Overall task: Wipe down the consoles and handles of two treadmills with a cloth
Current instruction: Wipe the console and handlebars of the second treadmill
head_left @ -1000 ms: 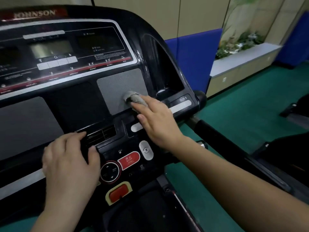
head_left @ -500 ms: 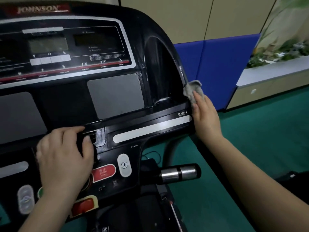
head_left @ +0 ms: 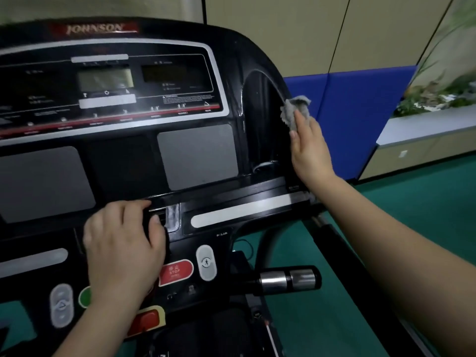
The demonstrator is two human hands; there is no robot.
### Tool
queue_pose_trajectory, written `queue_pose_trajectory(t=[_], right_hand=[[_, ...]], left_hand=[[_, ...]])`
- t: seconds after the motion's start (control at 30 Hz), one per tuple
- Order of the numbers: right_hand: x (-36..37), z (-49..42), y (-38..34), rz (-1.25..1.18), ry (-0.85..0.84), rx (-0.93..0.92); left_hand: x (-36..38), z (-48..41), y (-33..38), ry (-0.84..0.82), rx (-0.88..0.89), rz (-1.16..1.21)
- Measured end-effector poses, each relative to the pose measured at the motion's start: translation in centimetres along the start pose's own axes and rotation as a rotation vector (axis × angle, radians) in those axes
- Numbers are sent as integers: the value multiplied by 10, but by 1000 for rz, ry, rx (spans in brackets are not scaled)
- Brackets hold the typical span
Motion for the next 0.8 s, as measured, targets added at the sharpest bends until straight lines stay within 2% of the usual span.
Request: queue_pose_trajectory(t=[0.3, 0.5, 0.67, 0.8], right_hand=[[27, -103, -67, 80, 55, -103], [51, -153, -120, 59, -34, -201], [65, -159, -154, 32, -148, -350], [60, -128, -153, -12, -123, -409]], left_hand=[[4, -1, 0, -46, 33, -17], [5, -1, 0, -55, 50, -7], [6, 0, 0, -63, 56, -1], [6, 0, -1, -61, 56, 6]])
Point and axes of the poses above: each hand's wrist, its own z-axis away from the middle knuckle, its own x-axis out of the palm, y = z × x, the point moved 10 cm from there along -z, towards the middle knuckle, and after that the axes turned 8 degrees about y, right-handed, at the moved point
